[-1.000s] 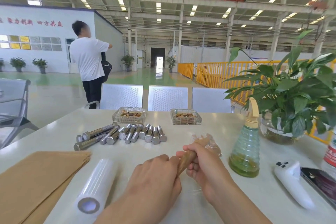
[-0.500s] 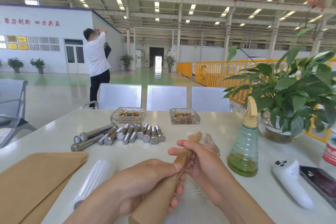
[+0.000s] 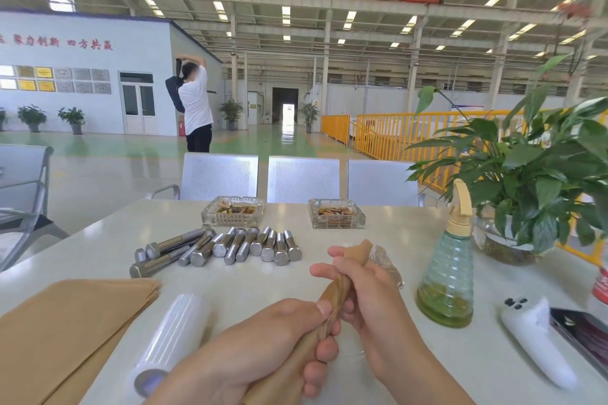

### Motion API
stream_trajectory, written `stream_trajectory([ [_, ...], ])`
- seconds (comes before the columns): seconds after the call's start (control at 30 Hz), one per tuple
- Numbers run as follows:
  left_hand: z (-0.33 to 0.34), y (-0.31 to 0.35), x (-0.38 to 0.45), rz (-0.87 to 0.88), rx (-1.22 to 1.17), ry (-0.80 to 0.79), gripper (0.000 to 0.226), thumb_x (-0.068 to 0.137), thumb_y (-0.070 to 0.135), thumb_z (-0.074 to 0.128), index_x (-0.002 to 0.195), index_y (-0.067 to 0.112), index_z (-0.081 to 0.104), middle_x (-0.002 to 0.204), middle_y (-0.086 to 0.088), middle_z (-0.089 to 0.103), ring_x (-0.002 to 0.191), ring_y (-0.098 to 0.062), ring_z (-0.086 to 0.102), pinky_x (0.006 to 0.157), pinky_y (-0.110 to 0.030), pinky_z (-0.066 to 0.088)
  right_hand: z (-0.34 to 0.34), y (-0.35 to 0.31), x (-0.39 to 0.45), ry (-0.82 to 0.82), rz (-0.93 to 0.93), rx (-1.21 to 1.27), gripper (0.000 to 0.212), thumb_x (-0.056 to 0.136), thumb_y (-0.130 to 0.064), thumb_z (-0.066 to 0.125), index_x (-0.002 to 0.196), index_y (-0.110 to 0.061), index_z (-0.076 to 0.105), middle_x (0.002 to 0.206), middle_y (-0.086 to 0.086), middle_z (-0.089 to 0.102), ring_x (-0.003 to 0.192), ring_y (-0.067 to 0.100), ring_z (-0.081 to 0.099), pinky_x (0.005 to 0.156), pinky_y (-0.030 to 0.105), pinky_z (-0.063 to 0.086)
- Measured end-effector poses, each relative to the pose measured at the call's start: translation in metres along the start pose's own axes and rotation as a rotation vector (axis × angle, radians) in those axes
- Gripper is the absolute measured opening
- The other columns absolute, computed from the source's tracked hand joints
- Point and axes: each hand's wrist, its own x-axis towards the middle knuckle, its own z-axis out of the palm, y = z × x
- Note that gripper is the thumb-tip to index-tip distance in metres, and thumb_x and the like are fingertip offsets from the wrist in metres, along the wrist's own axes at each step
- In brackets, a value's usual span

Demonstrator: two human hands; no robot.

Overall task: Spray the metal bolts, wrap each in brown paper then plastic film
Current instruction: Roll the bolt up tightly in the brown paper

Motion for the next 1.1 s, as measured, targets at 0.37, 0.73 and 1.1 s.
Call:
stream_trajectory([
  [0.37, -0.008, -0.003, 0.004, -0.008, -0.089, -0.002, 0.035, 0.104, 0.045, 0.051, 0.105, 0.011, 0.061, 0.077, -0.005, 0.055, 0.059, -0.016, 0.051, 0.061, -0.032, 0.042, -0.01, -0.007, -0.002, -0.176, -0.262, -0.3, 0.023, 0.104, -0.046, 0.052, 0.101, -0.036, 0.073, 0.087, 0.011, 0.078, 0.039, 0.02, 0.043, 0.039, 0.024, 0.034],
  [0.73, -0.011, 0.005, 0.011, -0.107, -0.251, -0.162, 0.027, 0.105, 0.031, 0.049, 0.101, 0.005, 0.058, 0.069, -0.003, 0.047, 0.052, -0.014, 0.037, 0.053, -0.026, 0.034, -0.036, -0.009, 0.007, -0.383, 0.145, 0.232, 0.041, 0.088, -0.048, 0.063, 0.106, -0.015, 0.08, 0.127, 0.018, 0.07, 0.038, 0.009, 0.039, 0.037, 0.02, 0.034],
  [1.1, -0.024, 0.006, 0.015, -0.155, -0.181, -0.17, 0.029, 0.103, 0.033, 0.053, 0.098, 0.005, 0.061, 0.068, -0.003, 0.047, 0.049, -0.012, 0.036, 0.048, -0.022, 0.034, -0.035, -0.016, -0.001, -0.295, -0.048, -0.388, 0.047, 0.108, -0.039, 0.041, 0.09, -0.003, 0.067, 0.062, 0.015, 0.063, 0.044, 0.024, 0.053, 0.041, 0.028, 0.046],
])
